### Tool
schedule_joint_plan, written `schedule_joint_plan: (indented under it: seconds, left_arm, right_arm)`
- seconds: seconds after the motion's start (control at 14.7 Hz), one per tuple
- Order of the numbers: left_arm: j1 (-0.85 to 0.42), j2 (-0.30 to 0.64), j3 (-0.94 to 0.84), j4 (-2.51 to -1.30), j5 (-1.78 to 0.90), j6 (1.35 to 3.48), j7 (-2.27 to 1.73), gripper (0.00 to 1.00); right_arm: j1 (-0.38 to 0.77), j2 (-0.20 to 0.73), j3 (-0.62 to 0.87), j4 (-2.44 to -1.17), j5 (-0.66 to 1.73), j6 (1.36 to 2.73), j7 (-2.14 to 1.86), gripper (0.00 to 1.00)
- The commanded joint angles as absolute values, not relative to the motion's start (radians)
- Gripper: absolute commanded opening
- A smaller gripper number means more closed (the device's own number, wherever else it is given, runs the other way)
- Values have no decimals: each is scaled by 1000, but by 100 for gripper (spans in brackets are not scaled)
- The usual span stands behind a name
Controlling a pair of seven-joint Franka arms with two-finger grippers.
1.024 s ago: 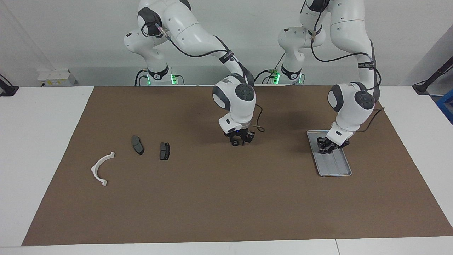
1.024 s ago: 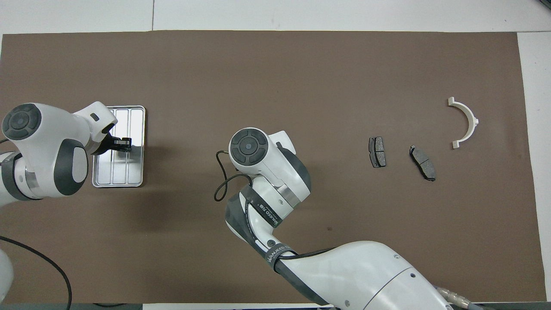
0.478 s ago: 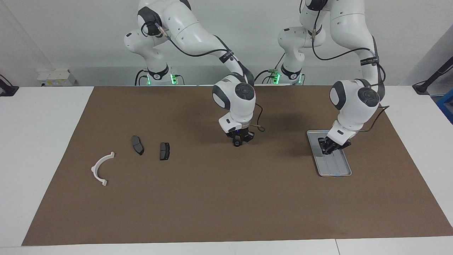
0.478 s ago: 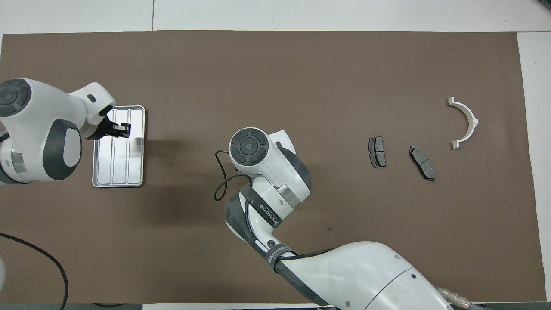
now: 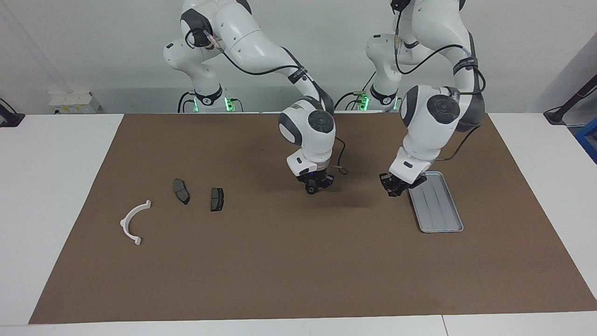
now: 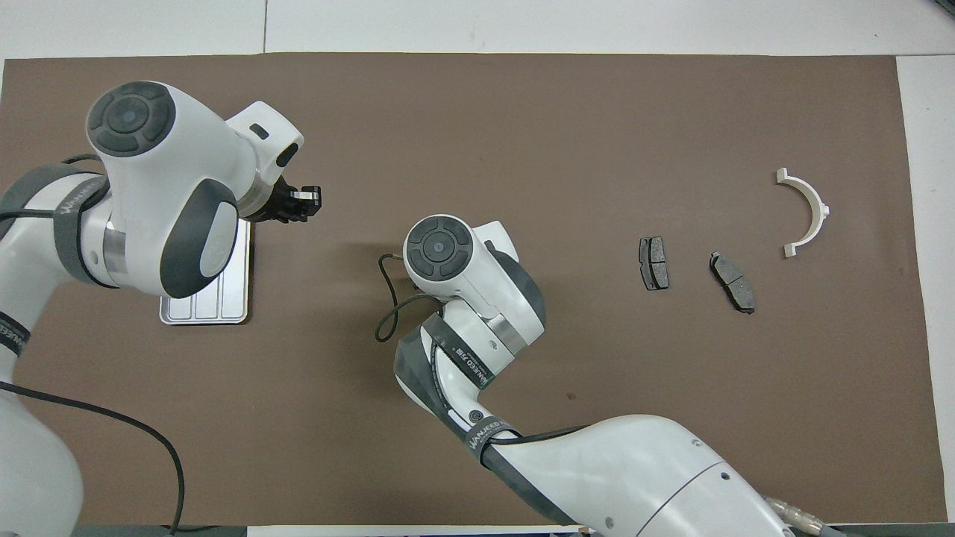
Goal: Place bearing gear from tray to pile
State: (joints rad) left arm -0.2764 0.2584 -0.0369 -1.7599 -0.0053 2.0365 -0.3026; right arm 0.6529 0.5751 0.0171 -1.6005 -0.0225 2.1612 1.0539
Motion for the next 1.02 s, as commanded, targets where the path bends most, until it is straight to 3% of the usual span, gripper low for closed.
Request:
schedule_joint_plan:
  seconds: [0.0, 0.2, 0.41, 0.68, 0.96]
  left_arm:
    - [-284, 278, -21, -1732, 6, 2010, -325, 0]
    - [-305, 276, -21, -1744, 23, 2010, -362, 0]
    - [-424, 267, -23, -1784, 23, 2029, -513, 0]
    - [-567, 264, -25, -1853, 21, 2118, -682, 0]
    - [-620, 308, -26, -1888, 21, 2249, -767, 0]
  right_arm:
    - [563, 477, 25, -1620, -15, 2090, 961, 0]
    - [438, 394, 26, -1542, -12, 1901, 697, 0]
    - [266, 353, 20, -1480, -18, 1798, 339, 0]
    - [4, 359, 20, -1502, -23, 1863, -108, 0]
    - [-51, 402, 17, -1568, -31, 1985, -121, 0]
